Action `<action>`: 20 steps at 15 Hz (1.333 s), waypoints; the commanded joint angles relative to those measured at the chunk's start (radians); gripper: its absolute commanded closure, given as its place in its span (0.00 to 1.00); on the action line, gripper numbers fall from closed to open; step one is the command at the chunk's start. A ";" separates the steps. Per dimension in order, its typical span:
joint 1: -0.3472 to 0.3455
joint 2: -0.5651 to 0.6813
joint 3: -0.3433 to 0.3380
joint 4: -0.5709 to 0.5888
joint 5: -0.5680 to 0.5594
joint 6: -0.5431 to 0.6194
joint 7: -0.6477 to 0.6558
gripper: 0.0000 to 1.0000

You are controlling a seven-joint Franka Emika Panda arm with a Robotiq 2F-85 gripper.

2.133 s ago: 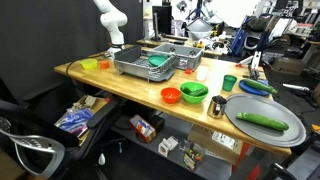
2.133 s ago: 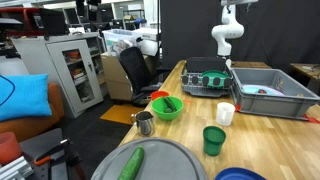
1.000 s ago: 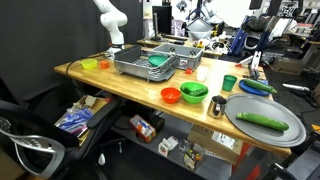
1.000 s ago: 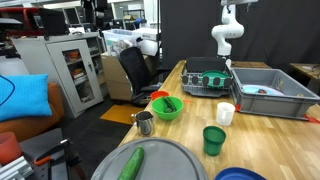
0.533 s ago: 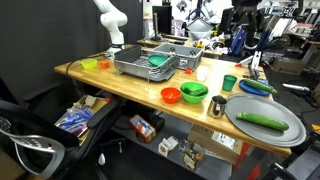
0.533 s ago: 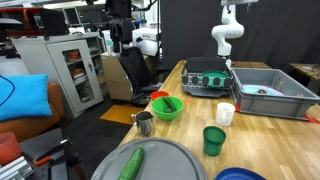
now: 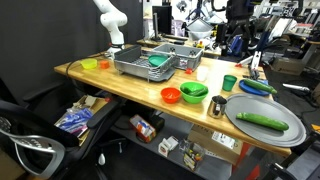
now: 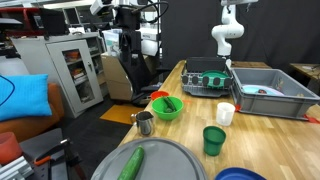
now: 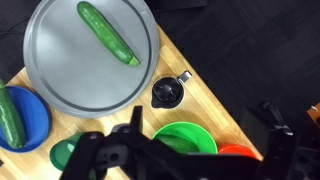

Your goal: Remove the zucchini from the green bowl and put it on the plate

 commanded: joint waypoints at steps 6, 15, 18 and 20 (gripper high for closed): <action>0.000 0.102 0.006 0.075 -0.072 -0.045 -0.028 0.00; 0.064 0.487 0.004 0.351 -0.303 -0.049 -0.265 0.00; 0.084 0.573 -0.004 0.421 -0.324 -0.046 -0.303 0.00; 0.084 0.558 -0.004 0.388 -0.303 -0.009 -0.274 0.00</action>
